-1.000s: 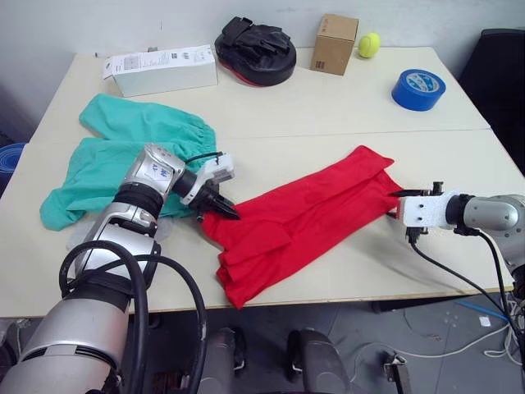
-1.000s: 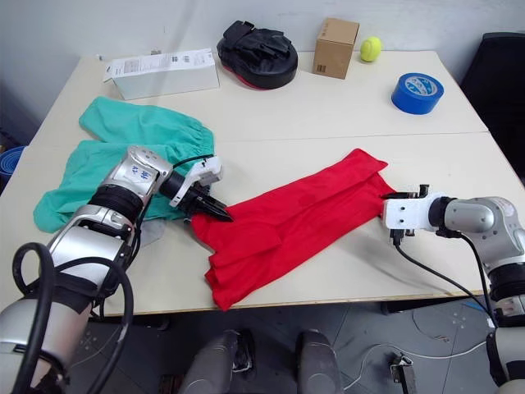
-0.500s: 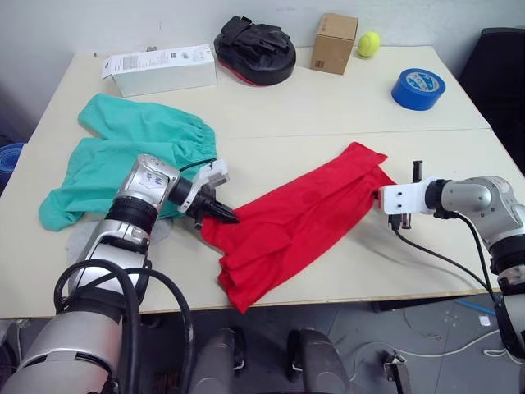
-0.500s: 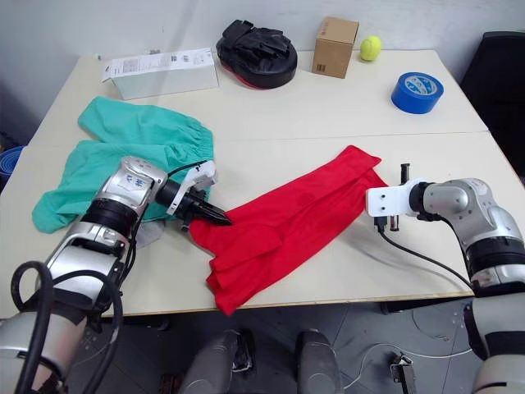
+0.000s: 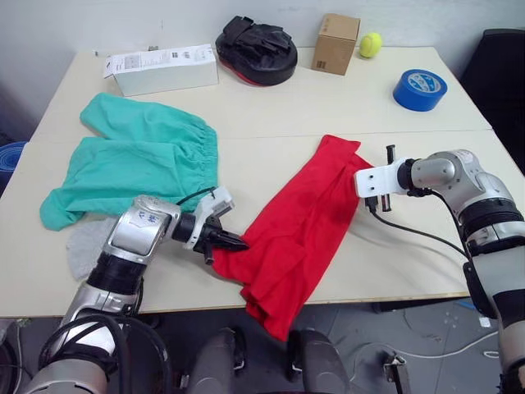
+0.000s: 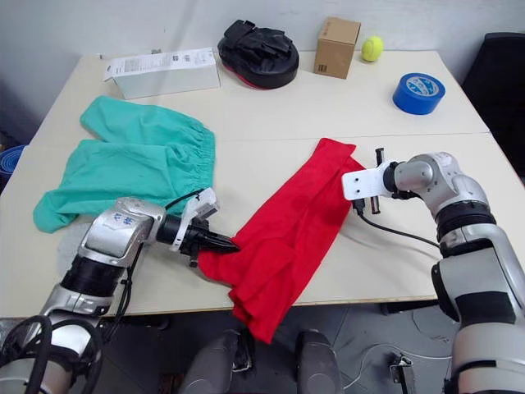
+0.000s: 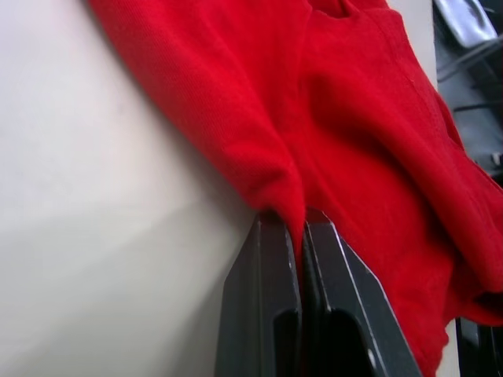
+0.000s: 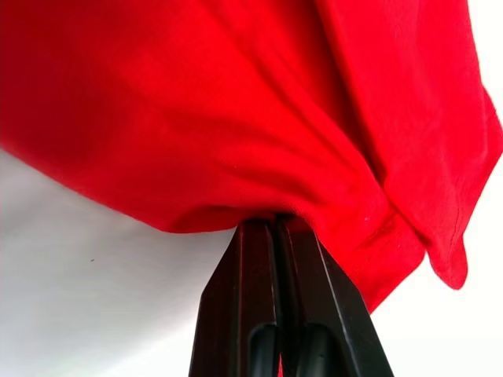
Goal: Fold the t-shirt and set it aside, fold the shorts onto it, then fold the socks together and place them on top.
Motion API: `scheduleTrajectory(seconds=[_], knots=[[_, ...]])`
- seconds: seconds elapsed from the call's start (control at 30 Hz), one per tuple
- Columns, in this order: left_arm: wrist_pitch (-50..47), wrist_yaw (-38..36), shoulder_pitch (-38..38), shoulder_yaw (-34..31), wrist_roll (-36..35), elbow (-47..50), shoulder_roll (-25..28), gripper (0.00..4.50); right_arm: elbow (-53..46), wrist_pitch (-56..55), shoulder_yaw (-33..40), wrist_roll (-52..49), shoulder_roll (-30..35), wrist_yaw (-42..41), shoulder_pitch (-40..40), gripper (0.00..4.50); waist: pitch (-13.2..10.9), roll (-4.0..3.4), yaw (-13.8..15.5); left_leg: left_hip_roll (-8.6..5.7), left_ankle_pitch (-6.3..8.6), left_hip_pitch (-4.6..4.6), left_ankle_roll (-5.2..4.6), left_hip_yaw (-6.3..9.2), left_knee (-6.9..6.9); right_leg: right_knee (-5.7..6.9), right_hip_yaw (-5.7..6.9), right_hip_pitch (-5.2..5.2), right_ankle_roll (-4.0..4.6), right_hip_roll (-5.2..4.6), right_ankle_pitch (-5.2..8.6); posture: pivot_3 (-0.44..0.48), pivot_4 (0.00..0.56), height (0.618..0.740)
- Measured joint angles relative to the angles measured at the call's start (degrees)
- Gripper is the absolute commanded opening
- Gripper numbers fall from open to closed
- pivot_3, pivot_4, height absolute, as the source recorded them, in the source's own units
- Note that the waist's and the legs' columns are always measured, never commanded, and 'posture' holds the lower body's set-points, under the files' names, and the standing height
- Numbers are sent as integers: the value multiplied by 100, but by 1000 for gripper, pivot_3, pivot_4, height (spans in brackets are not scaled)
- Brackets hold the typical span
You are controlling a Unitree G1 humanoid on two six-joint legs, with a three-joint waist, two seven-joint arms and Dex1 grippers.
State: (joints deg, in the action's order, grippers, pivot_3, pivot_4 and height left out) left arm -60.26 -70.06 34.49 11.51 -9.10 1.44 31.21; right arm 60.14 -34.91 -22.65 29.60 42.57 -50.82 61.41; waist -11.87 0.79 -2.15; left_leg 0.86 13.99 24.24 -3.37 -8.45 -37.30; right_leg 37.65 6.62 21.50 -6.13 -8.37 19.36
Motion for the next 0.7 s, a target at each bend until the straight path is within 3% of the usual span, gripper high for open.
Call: scheduleTrajectory(seconds=[0.7], knots=[[-975,1675,-1096,-770,-1395,1461,191,0,178,-385,-448,465,-430,168,511,65,0,0,-86,1,-6,-5,14,1,15,-14,0,5,6,1,3,0,150,740]])
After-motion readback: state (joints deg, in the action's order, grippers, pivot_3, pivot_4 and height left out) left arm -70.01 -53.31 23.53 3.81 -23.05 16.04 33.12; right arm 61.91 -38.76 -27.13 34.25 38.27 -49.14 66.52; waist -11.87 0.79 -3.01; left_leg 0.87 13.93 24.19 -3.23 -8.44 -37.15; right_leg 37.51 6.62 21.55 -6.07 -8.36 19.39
